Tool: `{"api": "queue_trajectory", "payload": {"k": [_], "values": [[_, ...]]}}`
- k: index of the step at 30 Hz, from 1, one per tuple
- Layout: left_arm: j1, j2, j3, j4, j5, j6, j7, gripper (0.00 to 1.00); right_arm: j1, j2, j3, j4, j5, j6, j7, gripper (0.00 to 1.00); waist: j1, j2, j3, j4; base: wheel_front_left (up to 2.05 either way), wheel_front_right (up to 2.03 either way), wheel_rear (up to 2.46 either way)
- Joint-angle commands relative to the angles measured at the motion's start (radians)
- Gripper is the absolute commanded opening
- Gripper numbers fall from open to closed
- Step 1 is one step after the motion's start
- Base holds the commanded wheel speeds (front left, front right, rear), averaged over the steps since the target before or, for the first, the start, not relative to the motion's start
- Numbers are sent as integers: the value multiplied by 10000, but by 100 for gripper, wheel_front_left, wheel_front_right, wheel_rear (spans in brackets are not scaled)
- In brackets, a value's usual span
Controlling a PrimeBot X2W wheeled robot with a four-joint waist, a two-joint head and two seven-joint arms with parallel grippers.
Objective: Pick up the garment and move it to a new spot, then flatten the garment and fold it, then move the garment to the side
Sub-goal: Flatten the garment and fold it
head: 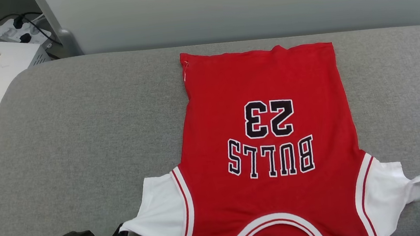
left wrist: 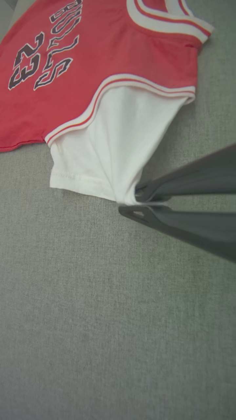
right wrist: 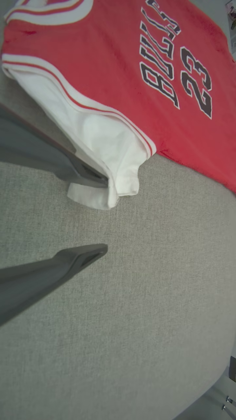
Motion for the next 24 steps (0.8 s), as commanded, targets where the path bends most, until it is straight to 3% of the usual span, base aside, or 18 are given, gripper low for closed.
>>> {"api": "queue_trajectory", "payload": {"k": [1,7,13,18,24], "values": [[29,-99,160,-14,237,-54,-60,0,-176,-52,-371,-380,-233,-11,117,100,1,0,86,34,0,0,0],[-133,-530,681,-323,991,-123,-60,0,-1538,-311,-1686,-2035,-622,-11,948,100,1,0,501,272,0,0,0],[-595,-878,996,-950,1699,2,-60,0,-4164,-730,-2001,-2629,-834,-11,2415,100,1,0,1406,798,0,0,0],[-863,-1329,1309,-1625,2004,54,-60,0,-6750,-1225,-1302,-1916,-626,-11,4453,100,1,0,2351,1329,0,0,0],[-1087,-1735,1512,-2274,2548,160,-60,0,-9741,-1457,-292,152,-268,-11,7899,100,1,0,3377,1937,0,0,0]]}}
